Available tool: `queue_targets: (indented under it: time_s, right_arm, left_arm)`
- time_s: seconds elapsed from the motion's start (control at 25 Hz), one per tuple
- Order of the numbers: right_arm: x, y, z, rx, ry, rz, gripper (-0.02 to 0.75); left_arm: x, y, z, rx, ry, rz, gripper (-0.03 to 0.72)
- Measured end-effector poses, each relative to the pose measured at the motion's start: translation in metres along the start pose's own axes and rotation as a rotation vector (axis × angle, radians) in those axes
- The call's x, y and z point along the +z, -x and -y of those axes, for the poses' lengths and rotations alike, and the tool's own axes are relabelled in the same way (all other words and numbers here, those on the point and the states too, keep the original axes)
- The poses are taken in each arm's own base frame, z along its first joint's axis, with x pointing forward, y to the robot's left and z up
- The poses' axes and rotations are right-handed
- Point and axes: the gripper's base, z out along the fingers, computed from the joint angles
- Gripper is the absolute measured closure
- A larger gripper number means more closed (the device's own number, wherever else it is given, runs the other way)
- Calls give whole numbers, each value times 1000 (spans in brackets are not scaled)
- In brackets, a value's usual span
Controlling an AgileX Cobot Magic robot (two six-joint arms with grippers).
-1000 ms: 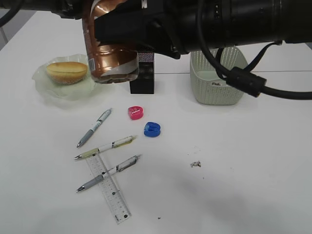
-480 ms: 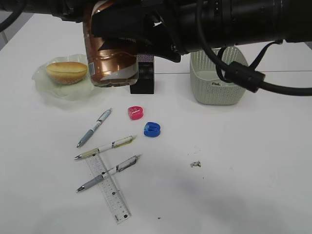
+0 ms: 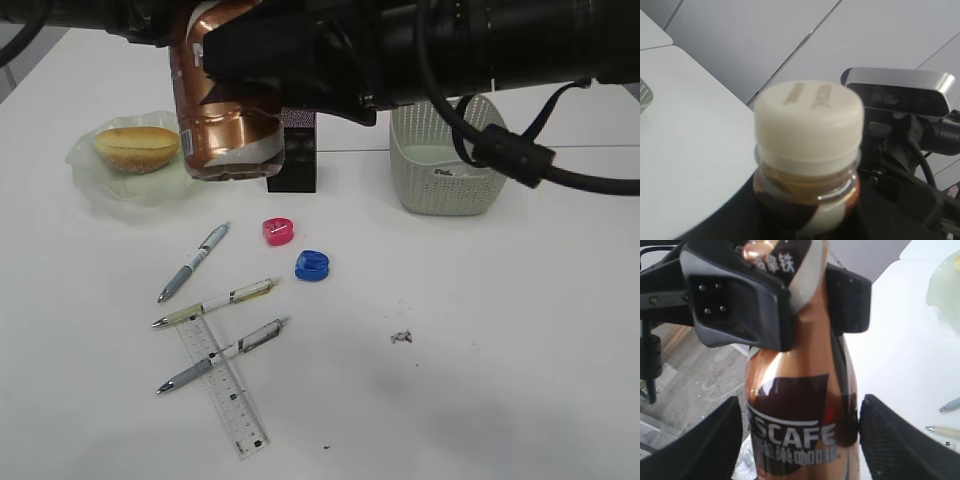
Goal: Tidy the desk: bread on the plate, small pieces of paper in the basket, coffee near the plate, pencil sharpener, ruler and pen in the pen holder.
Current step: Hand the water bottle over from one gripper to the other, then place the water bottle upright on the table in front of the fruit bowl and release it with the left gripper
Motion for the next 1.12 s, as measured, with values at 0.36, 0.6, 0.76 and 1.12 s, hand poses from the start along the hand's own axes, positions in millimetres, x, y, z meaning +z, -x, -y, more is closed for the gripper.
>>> queue_targets:
  time_s: [0.36, 0.6, 0.76, 1.12]
  right_arm:
    - [-34, 9, 6, 15, 151, -28, 209]
    - [-54, 11, 21, -2, 122, -54, 211]
    - [-62, 5, 32, -49, 53, -136, 211]
    - [-65, -6, 38, -103, 1, -259, 216]
  left_arm:
    - [0, -1, -5, -4, 32, 3, 451]
    - [0, 0, -8, 0, 65, 9, 452]
    - [-5, 0, -19, 28, 170, 0, 452]
    - [-30, 1, -55, 169, 526, -55, 452]
